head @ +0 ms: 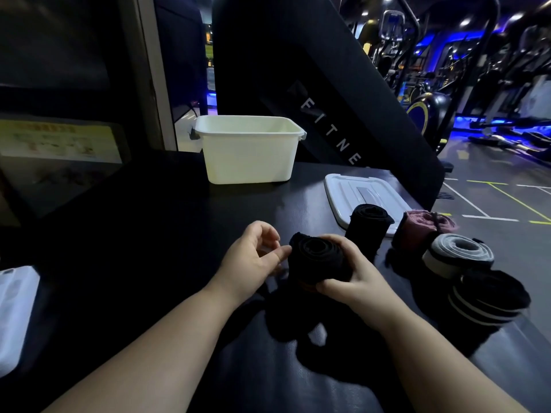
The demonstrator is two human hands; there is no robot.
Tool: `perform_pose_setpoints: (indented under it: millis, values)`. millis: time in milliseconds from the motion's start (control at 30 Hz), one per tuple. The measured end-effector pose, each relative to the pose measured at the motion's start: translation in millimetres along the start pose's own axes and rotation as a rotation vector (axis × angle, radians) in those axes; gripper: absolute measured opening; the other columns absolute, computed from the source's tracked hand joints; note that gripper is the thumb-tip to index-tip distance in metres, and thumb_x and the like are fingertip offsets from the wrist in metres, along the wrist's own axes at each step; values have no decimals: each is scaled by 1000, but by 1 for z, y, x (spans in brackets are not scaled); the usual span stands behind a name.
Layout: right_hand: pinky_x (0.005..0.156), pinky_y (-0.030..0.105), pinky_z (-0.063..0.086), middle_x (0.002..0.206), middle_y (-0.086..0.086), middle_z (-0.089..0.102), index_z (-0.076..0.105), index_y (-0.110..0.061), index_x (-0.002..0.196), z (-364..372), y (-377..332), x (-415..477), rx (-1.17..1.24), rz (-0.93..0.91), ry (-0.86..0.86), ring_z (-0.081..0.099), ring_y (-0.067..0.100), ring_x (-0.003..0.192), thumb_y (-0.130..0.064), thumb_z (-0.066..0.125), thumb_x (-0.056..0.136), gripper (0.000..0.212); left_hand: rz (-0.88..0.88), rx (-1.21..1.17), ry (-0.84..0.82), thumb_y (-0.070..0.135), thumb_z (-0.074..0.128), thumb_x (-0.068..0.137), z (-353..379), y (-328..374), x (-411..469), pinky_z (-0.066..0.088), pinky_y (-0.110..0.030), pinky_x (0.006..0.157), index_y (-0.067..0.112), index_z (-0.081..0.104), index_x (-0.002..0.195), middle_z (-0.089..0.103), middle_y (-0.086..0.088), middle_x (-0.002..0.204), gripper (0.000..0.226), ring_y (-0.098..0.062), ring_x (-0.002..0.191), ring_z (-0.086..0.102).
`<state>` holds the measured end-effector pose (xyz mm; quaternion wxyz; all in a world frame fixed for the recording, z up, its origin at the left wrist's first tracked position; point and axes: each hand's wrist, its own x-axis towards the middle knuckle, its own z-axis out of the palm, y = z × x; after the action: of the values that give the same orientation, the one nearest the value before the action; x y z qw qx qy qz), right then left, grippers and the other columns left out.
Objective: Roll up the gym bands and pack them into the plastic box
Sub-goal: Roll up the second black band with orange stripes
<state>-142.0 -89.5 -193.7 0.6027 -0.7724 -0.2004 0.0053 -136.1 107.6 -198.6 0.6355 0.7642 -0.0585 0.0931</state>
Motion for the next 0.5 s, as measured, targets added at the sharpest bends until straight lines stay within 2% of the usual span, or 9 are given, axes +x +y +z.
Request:
perform_pose_setpoints:
  millis: [100, 167, 233, 333, 400, 500]
  values:
    - [96, 31, 50, 111, -5, 67, 59, -28, 116, -4, 6, 1, 113, 26, -11, 63, 13, 108, -23, 70, 49, 69, 15, 112, 14, 25, 76, 82, -2, -4, 1, 46, -17, 71, 29, 54, 108, 60, 10, 104, 35, -2, 82, 60]
    - [92, 37, 52, 108, 0, 66, 58, -25, 116, -4, 9, 2, 204, 56, -18, 63, 17, 104, -16, 71, 48, 69, -24, 74, -32, 30, 77, 79, -5, -5, 0, 50, -20, 83, 34, 51, 122, 57, 16, 119, 50, 1, 98, 61]
    - [84, 36, 55, 104, 3, 65, 56, -19, 115, -4, 10, 2, 258, 74, -33, 63, 16, 98, -7, 70, 49, 69, -63, 1, -105, 26, 76, 81, -5, -4, -1, 50, -22, 93, 31, 51, 129, 58, 15, 124, 55, 1, 107, 61]
    - [73, 30, 55, 98, 5, 64, 54, -15, 113, -3, 9, 3, 350, 98, -56, 63, 15, 90, -3, 67, 47, 68, -54, -96, -153, 12, 71, 85, -3, -2, -3, 49, -16, 90, 18, 63, 119, 69, 5, 112, 35, -2, 104, 64]
    - [68, 30, 55, 95, 6, 63, 55, -16, 111, -3, 8, 4, 400, 106, -64, 62, 18, 86, 3, 64, 50, 64, -39, -130, -149, 7, 68, 87, -1, -2, -3, 49, -15, 83, 13, 67, 109, 73, 2, 102, 22, -4, 95, 67]
    - [63, 28, 54, 91, 7, 63, 55, -16, 109, -3, 7, 3, 446, 103, -102, 61, 18, 80, 10, 56, 56, 59, -45, -149, -143, 0, 64, 89, -2, -2, -2, 48, -13, 73, 10, 67, 102, 72, 2, 90, 17, -1, 78, 66]
